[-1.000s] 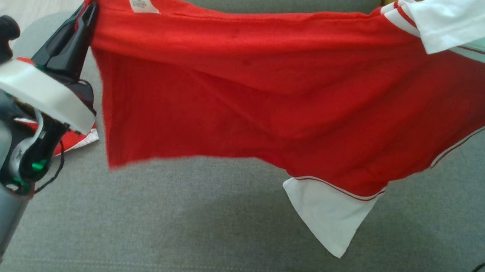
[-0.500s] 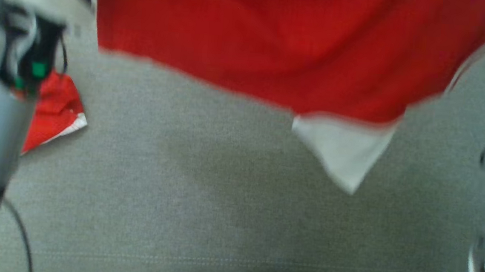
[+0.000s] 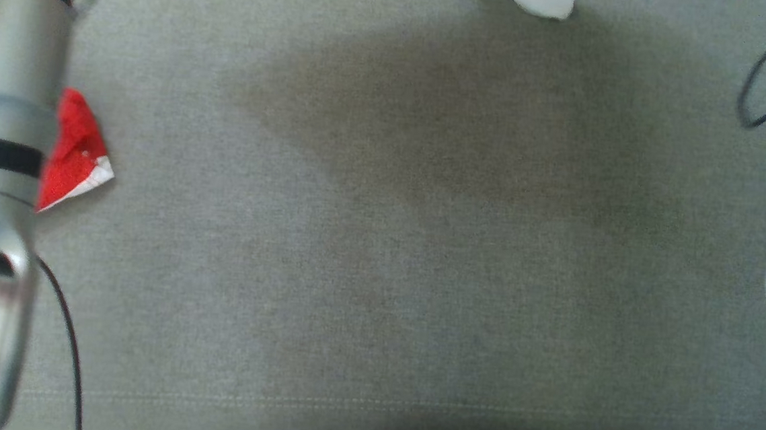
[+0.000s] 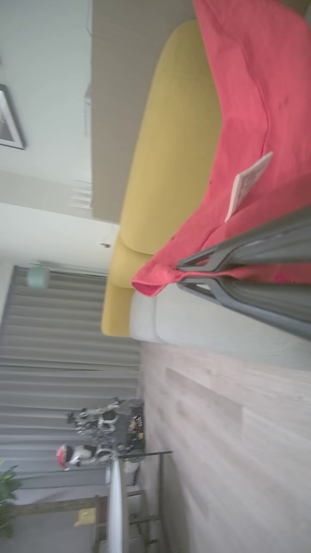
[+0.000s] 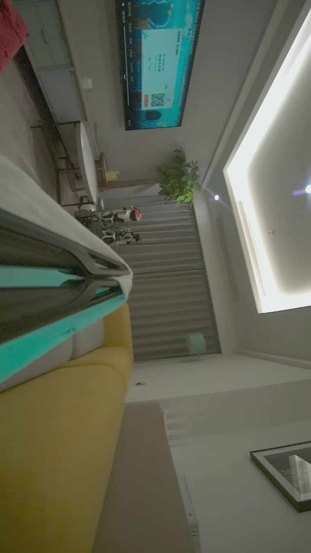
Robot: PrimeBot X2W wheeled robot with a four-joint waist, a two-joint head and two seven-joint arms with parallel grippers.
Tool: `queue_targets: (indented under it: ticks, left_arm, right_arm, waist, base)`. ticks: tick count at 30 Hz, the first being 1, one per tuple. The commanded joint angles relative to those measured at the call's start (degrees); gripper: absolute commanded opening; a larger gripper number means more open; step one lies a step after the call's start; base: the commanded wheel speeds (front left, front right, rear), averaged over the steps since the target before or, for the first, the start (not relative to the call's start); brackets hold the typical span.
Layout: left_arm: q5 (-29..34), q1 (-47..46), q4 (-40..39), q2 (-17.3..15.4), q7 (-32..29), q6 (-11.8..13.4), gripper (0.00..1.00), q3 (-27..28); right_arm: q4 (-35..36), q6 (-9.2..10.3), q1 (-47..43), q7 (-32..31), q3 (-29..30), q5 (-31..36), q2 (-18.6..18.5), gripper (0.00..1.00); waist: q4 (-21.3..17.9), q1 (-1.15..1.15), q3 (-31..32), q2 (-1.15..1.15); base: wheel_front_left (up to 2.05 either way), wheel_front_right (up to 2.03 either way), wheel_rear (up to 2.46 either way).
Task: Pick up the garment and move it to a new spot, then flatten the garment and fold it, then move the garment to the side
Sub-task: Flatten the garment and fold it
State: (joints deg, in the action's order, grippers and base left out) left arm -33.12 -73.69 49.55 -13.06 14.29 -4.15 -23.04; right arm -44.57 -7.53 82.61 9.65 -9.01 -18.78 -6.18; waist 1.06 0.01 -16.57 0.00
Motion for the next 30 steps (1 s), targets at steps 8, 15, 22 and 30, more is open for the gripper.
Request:
queue_targets:
  ticks: [8, 15, 22, 30]
  left_arm:
    - [-1.41, 4.91, 8.65, 1.65, 0.68, -2.42, 0.0, 2.62]
    - [-0.64, 17.61, 5.02, 3.99, 0.7, -3.02, 0.0, 5.21]
    - [1.3, 33.07, -4.24, 4.44, 0.7, -3.21, 0.0, 8.67]
    - [3.3, 47.6, -16.39, 3.0, 0.71, -2.78, 0.0, 10.39]
  right_arm:
    - [-9.76, 0.04, -7.21, 0.99, -7.65, -7.12, 3.09, 0.0]
    - [-7.72, 0.04, -24.14, 3.39, -8.53, -12.03, 2.49, 0.0]
    - [6.87, 0.04, -47.95, 4.13, -3.85, -16.02, -0.43, 0.0]
    - [36.39, 0.04, -75.68, -7.97, 6.57, -15.2, 0.91, 0.0]
  waist:
    - [-0.91, -0.01, -5.33, 0.0]
    - [-0.21, -0.01, -4.57, 0.0]
    - [-0.31, -0.01, -0.63, 0.0]
    - [0.36, -0.01, 3.89, 0.0]
  base:
    - [0.0, 0.0, 0.0]
    - [0.0, 0.0, 0.0]
    - [0.0, 0.0, 0.0]
    - [0.0, 0.0, 0.0]
